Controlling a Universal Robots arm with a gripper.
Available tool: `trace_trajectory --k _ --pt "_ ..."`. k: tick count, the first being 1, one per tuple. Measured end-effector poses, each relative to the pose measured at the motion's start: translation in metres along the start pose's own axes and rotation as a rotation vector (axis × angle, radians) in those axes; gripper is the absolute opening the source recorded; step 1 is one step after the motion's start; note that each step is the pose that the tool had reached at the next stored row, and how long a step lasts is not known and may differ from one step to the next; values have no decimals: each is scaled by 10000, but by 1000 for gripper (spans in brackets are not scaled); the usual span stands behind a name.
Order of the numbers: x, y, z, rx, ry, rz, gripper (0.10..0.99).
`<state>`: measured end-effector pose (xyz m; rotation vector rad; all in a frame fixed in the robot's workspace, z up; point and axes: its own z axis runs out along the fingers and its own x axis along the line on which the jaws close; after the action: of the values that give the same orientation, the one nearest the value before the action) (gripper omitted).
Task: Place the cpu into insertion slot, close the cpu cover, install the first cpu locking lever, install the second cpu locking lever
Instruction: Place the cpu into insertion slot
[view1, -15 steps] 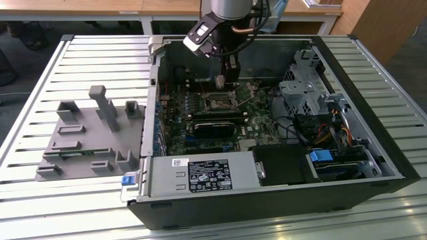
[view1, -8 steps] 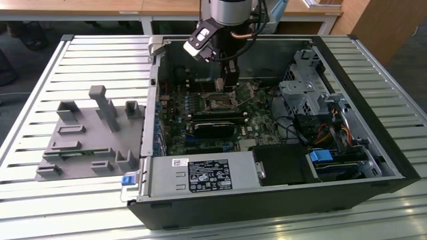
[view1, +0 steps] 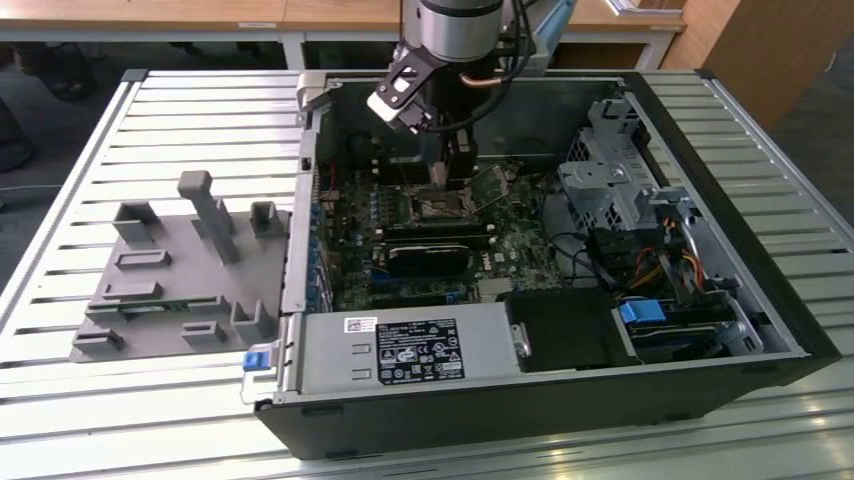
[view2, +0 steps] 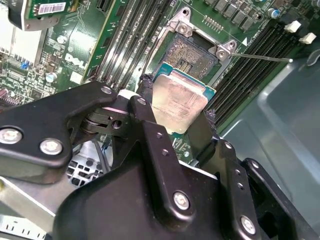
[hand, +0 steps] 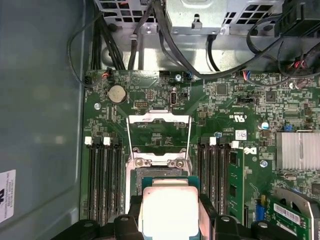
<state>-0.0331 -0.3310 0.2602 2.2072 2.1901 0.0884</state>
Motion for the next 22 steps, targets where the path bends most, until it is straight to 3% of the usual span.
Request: trace_trajectory --k 17,22 --pt "-2 -60 218 1 1 -11 529" --pt "-2 -61 243 0 2 -11 529"
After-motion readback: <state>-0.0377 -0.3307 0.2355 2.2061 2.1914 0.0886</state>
